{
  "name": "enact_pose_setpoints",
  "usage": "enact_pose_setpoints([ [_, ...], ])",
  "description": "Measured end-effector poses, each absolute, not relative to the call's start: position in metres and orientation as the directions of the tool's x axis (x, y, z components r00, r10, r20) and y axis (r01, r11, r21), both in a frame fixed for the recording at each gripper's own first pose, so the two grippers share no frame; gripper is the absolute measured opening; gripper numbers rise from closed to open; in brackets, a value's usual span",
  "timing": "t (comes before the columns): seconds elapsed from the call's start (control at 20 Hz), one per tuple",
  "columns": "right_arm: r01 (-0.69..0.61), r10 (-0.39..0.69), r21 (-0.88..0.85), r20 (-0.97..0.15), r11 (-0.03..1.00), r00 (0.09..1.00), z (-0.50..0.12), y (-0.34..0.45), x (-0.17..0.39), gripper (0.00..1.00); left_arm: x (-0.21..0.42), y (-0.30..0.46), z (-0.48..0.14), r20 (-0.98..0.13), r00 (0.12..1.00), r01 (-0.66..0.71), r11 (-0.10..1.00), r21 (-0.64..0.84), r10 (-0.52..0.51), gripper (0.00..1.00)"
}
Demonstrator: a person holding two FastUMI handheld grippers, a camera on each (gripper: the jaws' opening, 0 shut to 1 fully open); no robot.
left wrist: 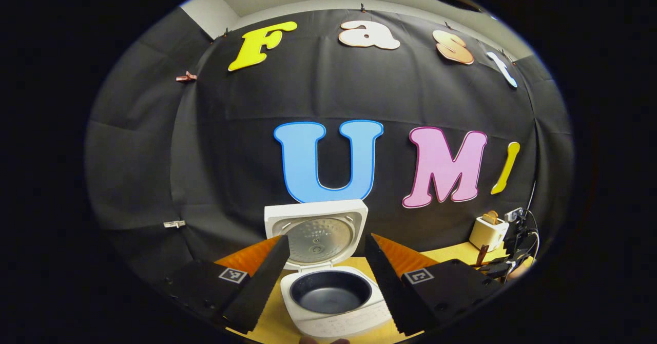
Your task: Close the left gripper, press the button to open the rice cooker; take a wooden spoon from the chopstick holder with the right hand, scoop a spoonful of rice and pour it into the rice cooker, then put the wooden spoon back into the chopstick holder.
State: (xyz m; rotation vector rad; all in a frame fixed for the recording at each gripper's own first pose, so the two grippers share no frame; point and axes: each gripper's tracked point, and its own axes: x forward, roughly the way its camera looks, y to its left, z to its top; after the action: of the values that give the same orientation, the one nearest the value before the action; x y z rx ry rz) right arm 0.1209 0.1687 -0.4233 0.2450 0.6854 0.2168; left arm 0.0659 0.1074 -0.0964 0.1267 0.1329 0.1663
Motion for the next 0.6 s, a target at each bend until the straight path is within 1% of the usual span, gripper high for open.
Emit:
enact_pose_setpoints([
  [0.15,-0.103,0.272,0.293,-0.625,0.951,0.732,-0.434,0.186,0.115,0.17,0.067,0.116,-0.103,-0.133,0.978,-0.150,0.984,0.093,0.162,0.95],
  [0.2,-0.090,0.257,0.286,-0.624,0.954,0.738,-0.435,0.188,0.117,0.17,0.067,0.122,-0.106,-0.135,0.978,-0.149,0.985,0.087,0.160,0.95],
  [0.45,-0.053,0.267,0.337,-0.628,0.940,0.731,-0.428,0.210,0.116,0.17,0.067,0.140,-0.110,-0.138,0.977,-0.153,0.986,0.072,0.162,0.95],
  [0.6,-0.009,0.273,0.387,-0.633,0.922,0.724,-0.426,0.217,0.115,0.17,0.067,0.150,-0.113,-0.139,0.976,-0.160,0.985,0.063,0.167,0.95],
])
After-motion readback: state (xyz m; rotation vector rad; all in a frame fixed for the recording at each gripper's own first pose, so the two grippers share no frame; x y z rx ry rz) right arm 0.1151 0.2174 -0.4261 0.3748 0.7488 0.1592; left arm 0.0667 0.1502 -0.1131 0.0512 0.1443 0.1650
